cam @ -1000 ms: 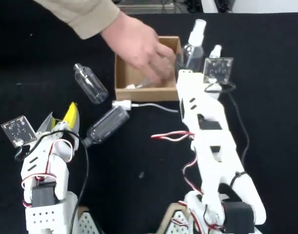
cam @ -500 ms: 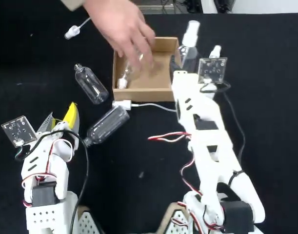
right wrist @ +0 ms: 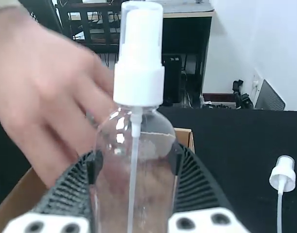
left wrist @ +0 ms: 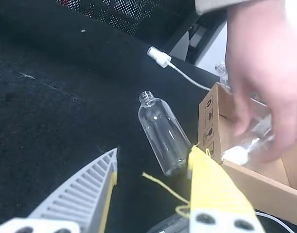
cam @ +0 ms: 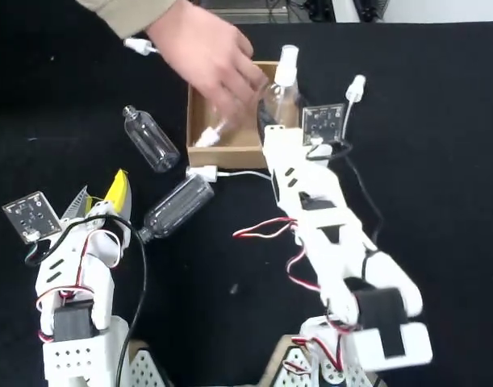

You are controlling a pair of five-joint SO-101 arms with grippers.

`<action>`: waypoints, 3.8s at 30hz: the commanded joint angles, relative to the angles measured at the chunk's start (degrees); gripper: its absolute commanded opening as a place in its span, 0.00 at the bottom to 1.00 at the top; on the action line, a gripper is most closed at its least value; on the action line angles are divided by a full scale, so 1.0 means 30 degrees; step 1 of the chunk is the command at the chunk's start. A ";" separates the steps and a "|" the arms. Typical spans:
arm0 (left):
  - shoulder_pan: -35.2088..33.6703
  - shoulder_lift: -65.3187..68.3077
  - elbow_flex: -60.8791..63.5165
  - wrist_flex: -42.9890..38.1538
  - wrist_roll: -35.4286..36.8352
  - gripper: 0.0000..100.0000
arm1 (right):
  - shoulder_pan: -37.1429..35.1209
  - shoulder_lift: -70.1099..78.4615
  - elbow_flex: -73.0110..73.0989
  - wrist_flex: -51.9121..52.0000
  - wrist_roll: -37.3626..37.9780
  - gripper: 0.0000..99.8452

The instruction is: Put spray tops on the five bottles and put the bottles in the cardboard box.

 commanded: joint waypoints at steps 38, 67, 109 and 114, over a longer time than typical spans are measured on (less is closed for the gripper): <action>-0.0220 -0.0264 -0.0161 -0.0440 0.0000 0.22 | 0.1201 1.1443 -0.9158 -0.7678 0.0029 0.01; -0.0220 -0.0264 -0.0161 -0.0440 0.0000 0.22 | 0.0703 1.6132 -1.3319 -0.6359 0.0059 0.04; -0.0220 -0.0264 -0.0161 -0.0469 0.0000 0.22 | -0.0059 1.4784 -1.1179 -0.6183 0.0967 0.18; -0.0220 -0.0264 -0.0161 -0.0469 0.0000 0.22 | -0.0264 1.4784 -1.1004 -0.6183 0.0967 0.23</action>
